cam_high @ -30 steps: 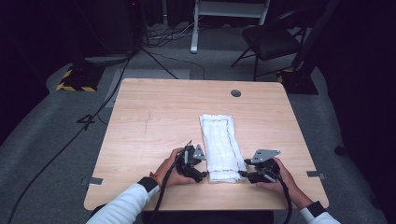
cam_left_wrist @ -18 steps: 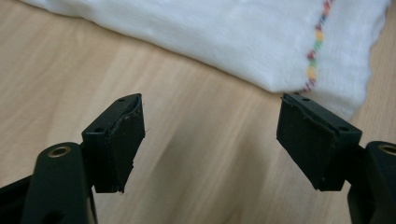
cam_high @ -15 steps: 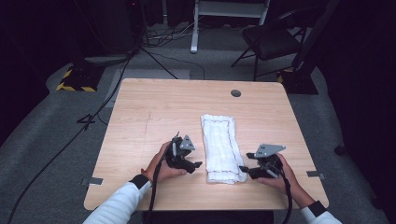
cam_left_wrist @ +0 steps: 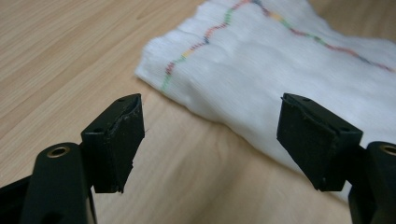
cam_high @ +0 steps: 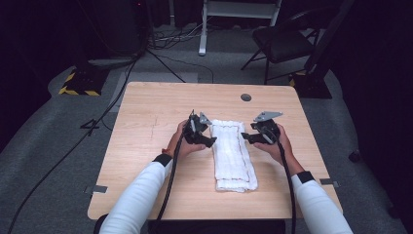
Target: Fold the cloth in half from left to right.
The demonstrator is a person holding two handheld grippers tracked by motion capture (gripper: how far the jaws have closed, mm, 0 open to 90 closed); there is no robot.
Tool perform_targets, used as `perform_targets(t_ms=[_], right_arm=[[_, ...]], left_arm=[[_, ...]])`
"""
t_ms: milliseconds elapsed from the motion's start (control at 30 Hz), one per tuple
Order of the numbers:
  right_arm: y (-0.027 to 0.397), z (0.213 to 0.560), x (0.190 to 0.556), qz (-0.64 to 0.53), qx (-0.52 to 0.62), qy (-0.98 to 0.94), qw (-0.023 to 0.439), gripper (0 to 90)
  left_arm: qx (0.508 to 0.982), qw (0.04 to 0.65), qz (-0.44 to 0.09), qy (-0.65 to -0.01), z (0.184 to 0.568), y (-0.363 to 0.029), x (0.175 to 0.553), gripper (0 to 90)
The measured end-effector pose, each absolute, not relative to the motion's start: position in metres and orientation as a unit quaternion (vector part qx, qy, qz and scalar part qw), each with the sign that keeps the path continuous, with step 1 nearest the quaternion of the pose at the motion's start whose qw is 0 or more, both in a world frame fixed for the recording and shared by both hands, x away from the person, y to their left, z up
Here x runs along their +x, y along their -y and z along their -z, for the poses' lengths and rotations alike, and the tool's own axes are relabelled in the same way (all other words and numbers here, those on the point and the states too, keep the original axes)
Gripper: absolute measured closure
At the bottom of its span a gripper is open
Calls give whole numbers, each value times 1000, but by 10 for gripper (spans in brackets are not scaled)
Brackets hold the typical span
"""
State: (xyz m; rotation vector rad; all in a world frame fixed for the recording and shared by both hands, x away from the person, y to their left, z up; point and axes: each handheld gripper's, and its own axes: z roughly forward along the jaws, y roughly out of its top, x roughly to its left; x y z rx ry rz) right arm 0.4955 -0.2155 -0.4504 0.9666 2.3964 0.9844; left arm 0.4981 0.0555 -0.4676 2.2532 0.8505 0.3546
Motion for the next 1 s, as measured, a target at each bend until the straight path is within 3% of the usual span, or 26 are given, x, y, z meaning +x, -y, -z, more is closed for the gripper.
perform_targets(t_ms=[333, 833, 933, 1000], right_arm=[[199, 471, 534, -322, 376, -853, 166, 392], [197, 489, 544, -328, 406, -843, 132, 407], [196, 489, 542, -335, 398, -845, 125, 545], [194, 488, 541, -337, 392, -848, 118, 647]], left_arm=[[851, 352, -118, -372, 483, -46, 532, 221], [857, 334, -110, -377, 496, -36, 542, 169], [862, 336, -106, -365, 495, -36, 542, 234], [868, 336, -94, -353, 492, -34, 542, 336]])
